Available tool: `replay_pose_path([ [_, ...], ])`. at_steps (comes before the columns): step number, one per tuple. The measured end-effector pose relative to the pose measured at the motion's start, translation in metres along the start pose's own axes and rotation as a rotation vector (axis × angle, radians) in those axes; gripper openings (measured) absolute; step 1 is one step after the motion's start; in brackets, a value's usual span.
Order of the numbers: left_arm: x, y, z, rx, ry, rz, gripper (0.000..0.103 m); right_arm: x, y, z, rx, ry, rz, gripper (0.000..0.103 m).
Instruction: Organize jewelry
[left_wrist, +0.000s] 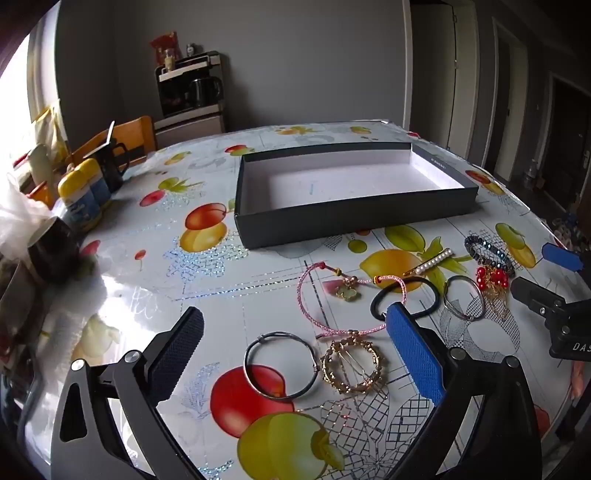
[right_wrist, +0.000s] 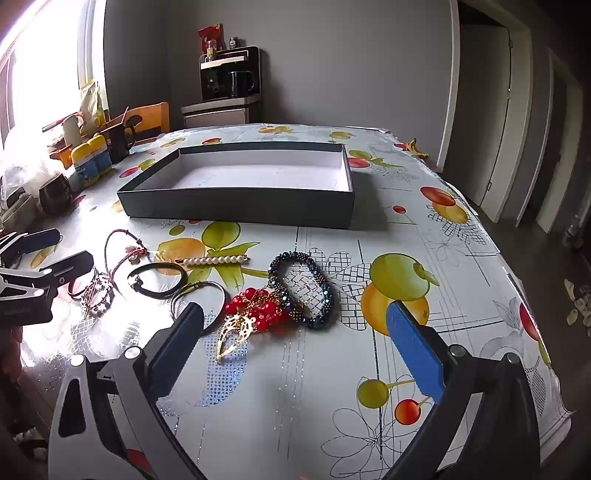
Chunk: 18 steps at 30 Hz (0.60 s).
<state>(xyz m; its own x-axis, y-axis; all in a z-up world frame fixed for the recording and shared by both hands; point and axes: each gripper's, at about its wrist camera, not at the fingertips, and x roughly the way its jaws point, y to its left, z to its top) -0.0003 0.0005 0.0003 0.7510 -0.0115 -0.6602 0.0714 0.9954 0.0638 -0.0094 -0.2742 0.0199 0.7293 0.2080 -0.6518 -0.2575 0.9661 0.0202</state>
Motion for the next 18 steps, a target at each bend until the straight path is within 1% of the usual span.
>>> replay_pose_path([
  [8,0.0046,0.0044,-0.0015,0.005,0.004,-0.001,0.1,0.0007,-0.0007,0.0007,0.002,-0.003,0.001,0.097],
  [14,0.0098,0.003,0.0033,0.004,0.014,0.004,0.1,-0.0005,-0.0011,0.0003,0.002,0.0,0.001,0.097],
  [15,0.0037,0.0011,0.0026,0.005,0.008,0.007,0.1,0.0001,-0.0012,0.0004,0.002,0.0,0.001,0.097],
  [18,0.0046,0.0013,0.0035,0.006,0.006,0.005,0.1,-0.0006,-0.0011,0.0002,0.003,-0.001,0.002,0.097],
])
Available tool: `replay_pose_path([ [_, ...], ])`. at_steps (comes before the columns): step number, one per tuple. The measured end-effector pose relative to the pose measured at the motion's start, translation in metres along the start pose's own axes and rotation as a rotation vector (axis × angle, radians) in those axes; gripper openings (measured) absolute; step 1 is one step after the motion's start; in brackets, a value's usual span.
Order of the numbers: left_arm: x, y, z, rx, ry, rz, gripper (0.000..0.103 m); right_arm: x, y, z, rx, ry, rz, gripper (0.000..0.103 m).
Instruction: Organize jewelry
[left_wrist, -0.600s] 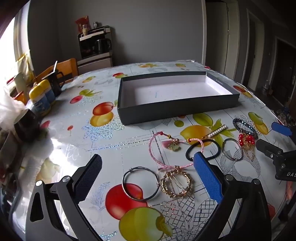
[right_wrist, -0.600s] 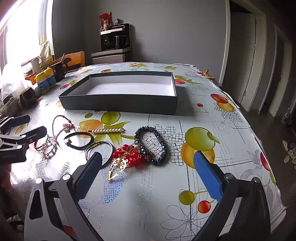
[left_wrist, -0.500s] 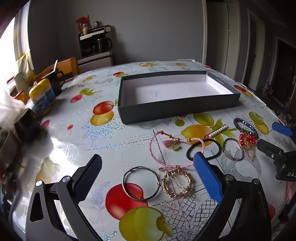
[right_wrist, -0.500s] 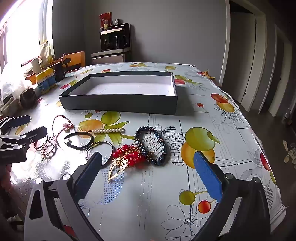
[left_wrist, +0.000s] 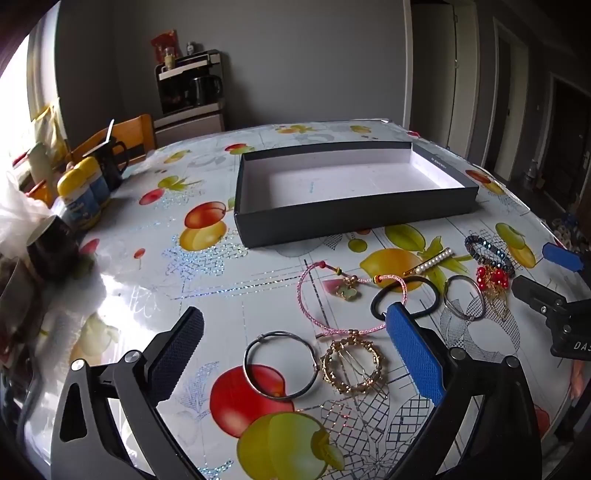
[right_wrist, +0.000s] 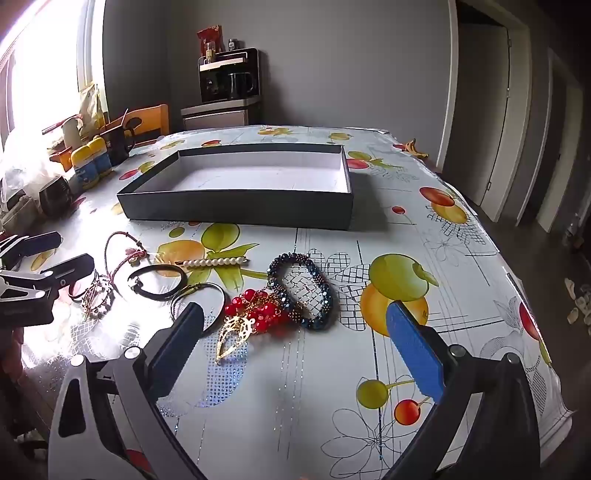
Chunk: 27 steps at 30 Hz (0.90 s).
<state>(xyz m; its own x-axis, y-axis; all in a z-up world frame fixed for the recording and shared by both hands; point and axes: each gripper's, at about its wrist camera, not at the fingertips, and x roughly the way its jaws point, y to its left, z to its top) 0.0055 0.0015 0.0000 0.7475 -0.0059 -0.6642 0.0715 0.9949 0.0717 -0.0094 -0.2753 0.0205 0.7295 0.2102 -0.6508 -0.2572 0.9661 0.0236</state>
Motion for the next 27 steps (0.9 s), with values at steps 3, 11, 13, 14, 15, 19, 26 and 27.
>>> replay_pose_path([
  [3,0.0018,0.0005,0.0009,0.0,0.003,-0.002,0.1,-0.0001,-0.0003,0.0,0.002,0.0,0.001,0.097],
  [11,-0.0025,-0.0011,-0.0044,-0.002,0.001,-0.001,0.1,-0.0001,-0.0003,0.0,0.002,-0.001,0.002,0.097],
  [13,-0.0025,-0.0012,-0.0049,-0.002,0.002,-0.001,0.1,-0.0002,-0.0003,-0.0002,0.003,-0.002,0.001,0.097],
  [14,-0.0025,-0.0012,-0.0048,-0.002,0.002,-0.001,0.1,-0.0001,-0.0003,-0.0002,0.003,-0.002,0.002,0.097],
  [15,-0.0028,-0.0012,-0.0049,-0.003,0.002,0.0,0.1,-0.0002,-0.0003,-0.0002,0.003,-0.002,0.001,0.097],
  [19,-0.0024,-0.0012,-0.0045,-0.003,0.003,0.0,0.1,-0.0002,-0.0004,-0.0004,0.003,-0.002,0.002,0.097],
  [26,-0.0025,-0.0011,-0.0049,-0.002,0.002,-0.002,0.1,-0.0004,-0.0004,-0.0005,0.004,-0.003,0.002,0.097],
  [27,-0.0025,-0.0011,-0.0049,-0.002,0.002,-0.001,0.1,-0.0004,-0.0004,-0.0005,0.004,-0.003,0.002,0.097],
])
